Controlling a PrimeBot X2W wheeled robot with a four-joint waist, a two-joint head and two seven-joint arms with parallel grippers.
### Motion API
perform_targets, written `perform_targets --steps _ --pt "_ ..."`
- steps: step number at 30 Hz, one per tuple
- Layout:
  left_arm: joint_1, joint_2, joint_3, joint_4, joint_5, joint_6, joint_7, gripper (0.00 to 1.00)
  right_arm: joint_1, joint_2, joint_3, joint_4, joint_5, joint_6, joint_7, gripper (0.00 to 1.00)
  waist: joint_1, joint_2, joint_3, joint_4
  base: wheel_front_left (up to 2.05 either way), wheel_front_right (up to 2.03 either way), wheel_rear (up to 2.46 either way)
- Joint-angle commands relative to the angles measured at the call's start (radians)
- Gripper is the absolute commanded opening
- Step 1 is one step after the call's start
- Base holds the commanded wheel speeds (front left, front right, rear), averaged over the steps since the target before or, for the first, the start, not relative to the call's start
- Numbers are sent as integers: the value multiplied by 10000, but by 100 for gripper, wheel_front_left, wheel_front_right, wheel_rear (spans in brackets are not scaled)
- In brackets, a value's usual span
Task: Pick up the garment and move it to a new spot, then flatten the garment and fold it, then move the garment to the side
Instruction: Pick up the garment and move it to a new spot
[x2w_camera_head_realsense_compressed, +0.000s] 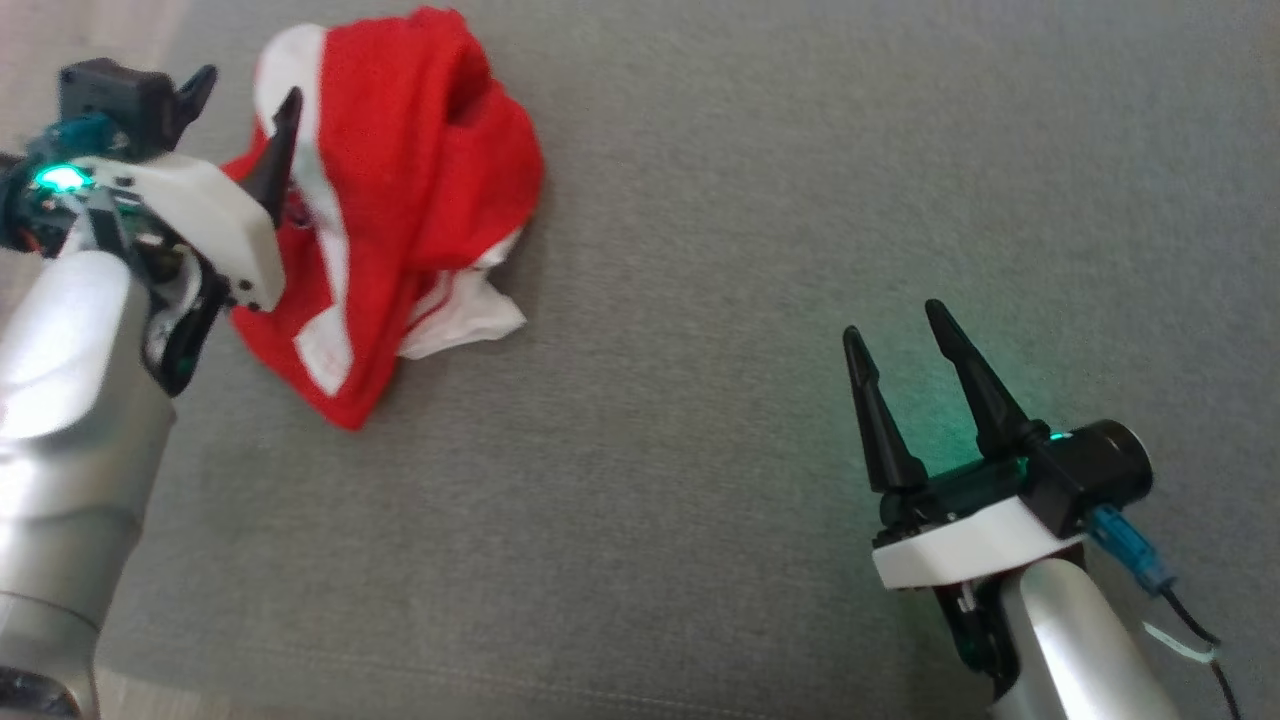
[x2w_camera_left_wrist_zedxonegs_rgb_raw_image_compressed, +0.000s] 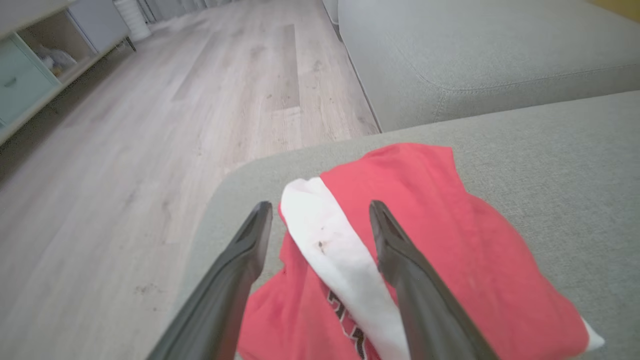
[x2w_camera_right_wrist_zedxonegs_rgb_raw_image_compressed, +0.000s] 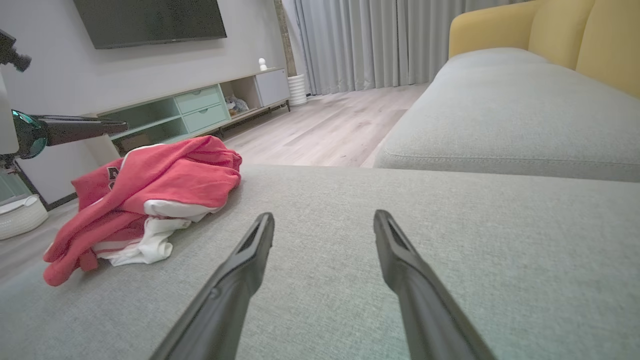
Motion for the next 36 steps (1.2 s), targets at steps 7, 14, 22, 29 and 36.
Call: perform_targets --steps 7,14,22,29,36 --pt "-889 686 -746 1141 -1716 19 222 100 -412 -29 289 -381 -4 -7 -107 100 -3 1 625 -661 0 0 0" --pt "-1121 860 -1219 1036 -2508 18 -826 0 -354 -29 276 -300 51 -7 -107 100 -3 1 235 -696 0 0 0" --pt "-1408 887 -1003 589 -3130 18 -2743 0 20 -29 328 -200 331 -7 -107 100 -3 1 -893 -780 0 0 0" --pt "-905 1137 -1379 -59 -2746 206 -3134 0 473 -29 197 -204 509 -7 -107 100 -3 1 -1654 -774 0 0 0" --pt "1221 1229 -1391 -1505 -2678 1661 -3514 0 801 -29 -36 -312 568 -7 -107 100 -3 1 -2252 -557 0 0 0"
